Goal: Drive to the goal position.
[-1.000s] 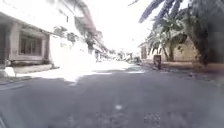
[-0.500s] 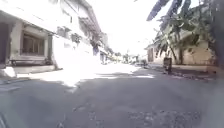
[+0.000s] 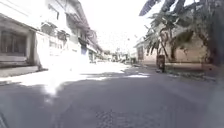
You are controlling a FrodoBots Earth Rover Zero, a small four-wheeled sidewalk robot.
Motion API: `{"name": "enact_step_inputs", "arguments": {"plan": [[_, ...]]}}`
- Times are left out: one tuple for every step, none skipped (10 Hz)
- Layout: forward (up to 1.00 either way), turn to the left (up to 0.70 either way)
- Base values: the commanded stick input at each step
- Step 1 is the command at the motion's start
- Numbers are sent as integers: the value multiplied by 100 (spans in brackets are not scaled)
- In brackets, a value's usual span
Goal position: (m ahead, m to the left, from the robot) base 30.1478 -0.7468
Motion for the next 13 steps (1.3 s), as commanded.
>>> {"name": "enact_step_inputs", "arguments": {"plan": [[100,7],[100,-22],[100,-28],[100,-28],[100,-26],[100,1],[100,12],[100,12],[100,5],[100,-28],[100,-28],[100,-28],[100,-28]]}}
